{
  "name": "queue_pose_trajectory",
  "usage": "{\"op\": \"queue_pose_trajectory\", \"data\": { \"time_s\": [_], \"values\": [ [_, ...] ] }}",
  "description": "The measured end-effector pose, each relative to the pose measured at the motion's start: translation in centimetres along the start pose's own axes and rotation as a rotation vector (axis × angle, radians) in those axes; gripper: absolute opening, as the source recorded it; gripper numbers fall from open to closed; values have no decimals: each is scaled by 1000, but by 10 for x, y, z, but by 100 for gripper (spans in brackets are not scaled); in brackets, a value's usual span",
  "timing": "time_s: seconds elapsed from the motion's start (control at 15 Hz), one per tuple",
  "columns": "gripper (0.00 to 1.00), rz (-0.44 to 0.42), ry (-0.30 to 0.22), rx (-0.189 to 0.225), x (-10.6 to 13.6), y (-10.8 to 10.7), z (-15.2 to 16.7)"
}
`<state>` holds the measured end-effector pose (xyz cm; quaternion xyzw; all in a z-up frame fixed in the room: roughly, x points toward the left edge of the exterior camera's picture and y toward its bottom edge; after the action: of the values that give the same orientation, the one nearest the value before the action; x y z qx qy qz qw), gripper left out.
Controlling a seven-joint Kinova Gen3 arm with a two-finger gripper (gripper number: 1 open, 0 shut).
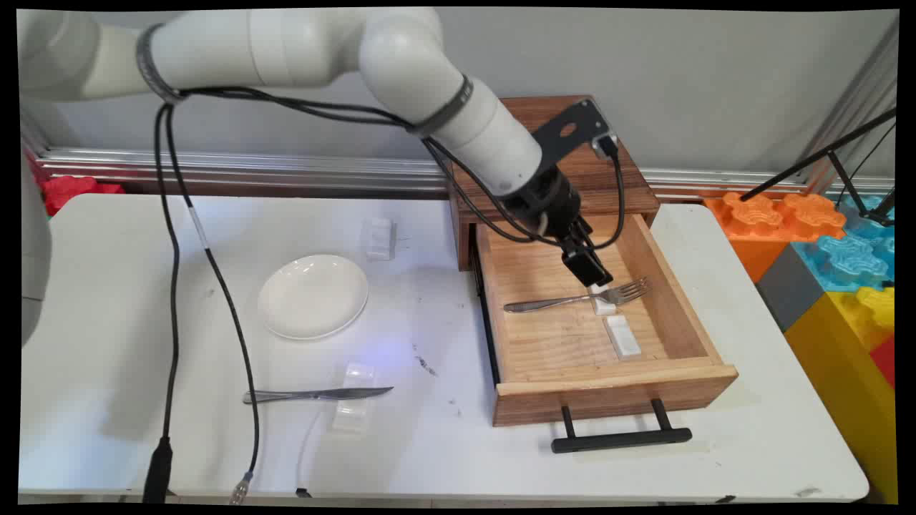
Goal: Pick up the knife from the right of the white plate
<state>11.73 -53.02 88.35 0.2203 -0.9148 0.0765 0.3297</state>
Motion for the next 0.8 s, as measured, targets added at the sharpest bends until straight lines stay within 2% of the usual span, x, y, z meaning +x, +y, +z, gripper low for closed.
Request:
{"op": "queue_pose_trajectory", "data": {
  "time_s": [0.47,0.8],
  "values": [
    [100,-31,-41,-18,-1,8,-54],
    [100,-55,-69,-23,-16,13,-98]
  ]
}}
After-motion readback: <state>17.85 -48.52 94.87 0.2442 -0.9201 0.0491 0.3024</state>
